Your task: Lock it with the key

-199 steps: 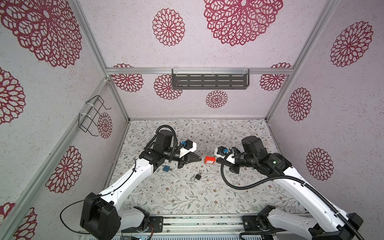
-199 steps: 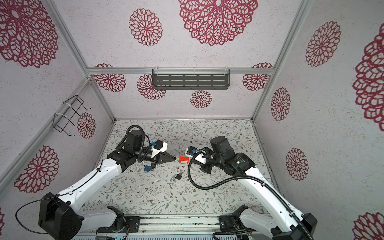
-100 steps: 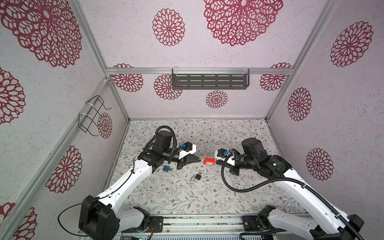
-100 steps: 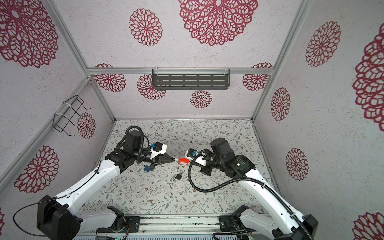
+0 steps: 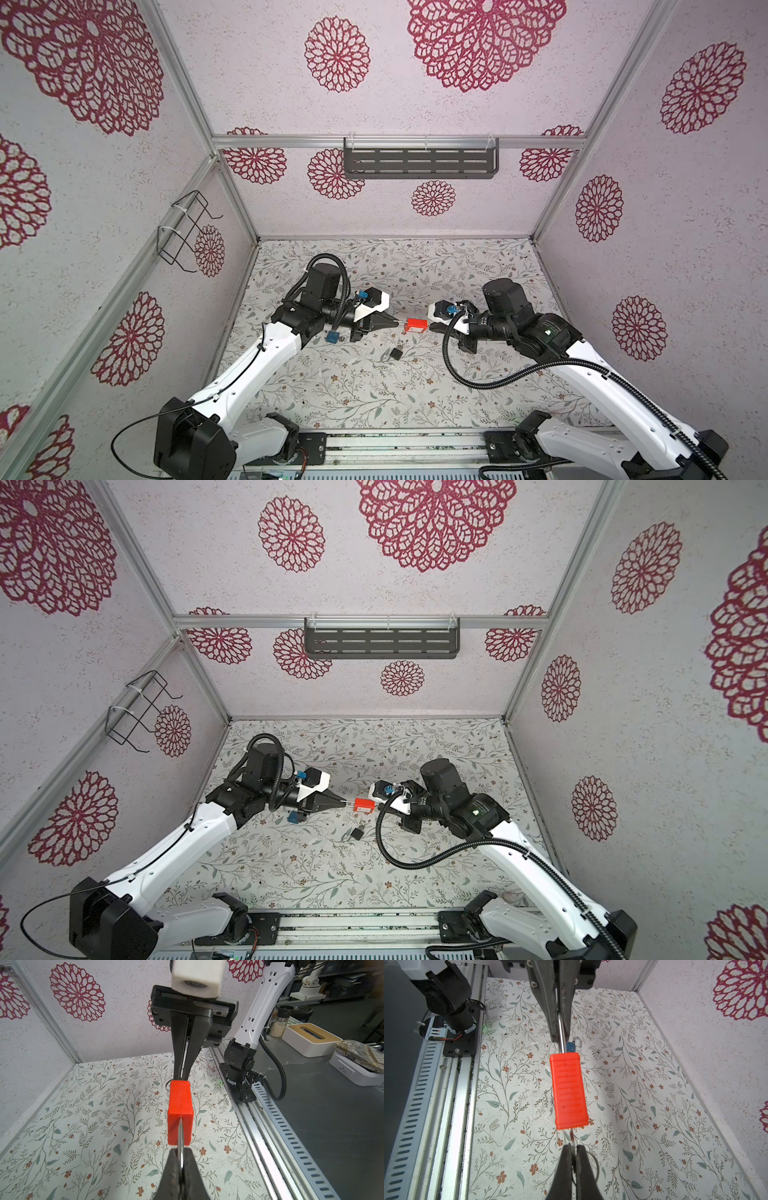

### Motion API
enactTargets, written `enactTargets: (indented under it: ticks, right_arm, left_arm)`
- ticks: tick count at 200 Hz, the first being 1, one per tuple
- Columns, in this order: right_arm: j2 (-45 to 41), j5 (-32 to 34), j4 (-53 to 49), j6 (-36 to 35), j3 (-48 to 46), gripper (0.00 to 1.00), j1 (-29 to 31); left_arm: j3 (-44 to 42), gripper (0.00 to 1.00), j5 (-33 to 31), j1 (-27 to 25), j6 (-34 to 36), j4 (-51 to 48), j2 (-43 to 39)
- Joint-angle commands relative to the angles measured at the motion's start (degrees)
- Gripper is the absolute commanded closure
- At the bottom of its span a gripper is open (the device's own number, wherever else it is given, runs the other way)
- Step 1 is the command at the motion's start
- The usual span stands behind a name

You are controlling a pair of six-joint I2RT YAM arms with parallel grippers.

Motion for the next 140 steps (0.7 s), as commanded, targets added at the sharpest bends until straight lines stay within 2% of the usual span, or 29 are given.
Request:
enactTargets:
  ticks: [1,140]
  right_arm:
    - [-1.53,5.34,-2.39,-1.13,-0.62,0.98,-1.20]
    - [-6.01,8.73,6.13,-3.97,-5.03,1.00,-0.67]
  left_arm:
    - [-0.67,1.00,2.23,2.00,0.88,-4.02,-2.23]
    - [0.73,1.00,6.08,2.18,-2.09,-3.89,1.79]
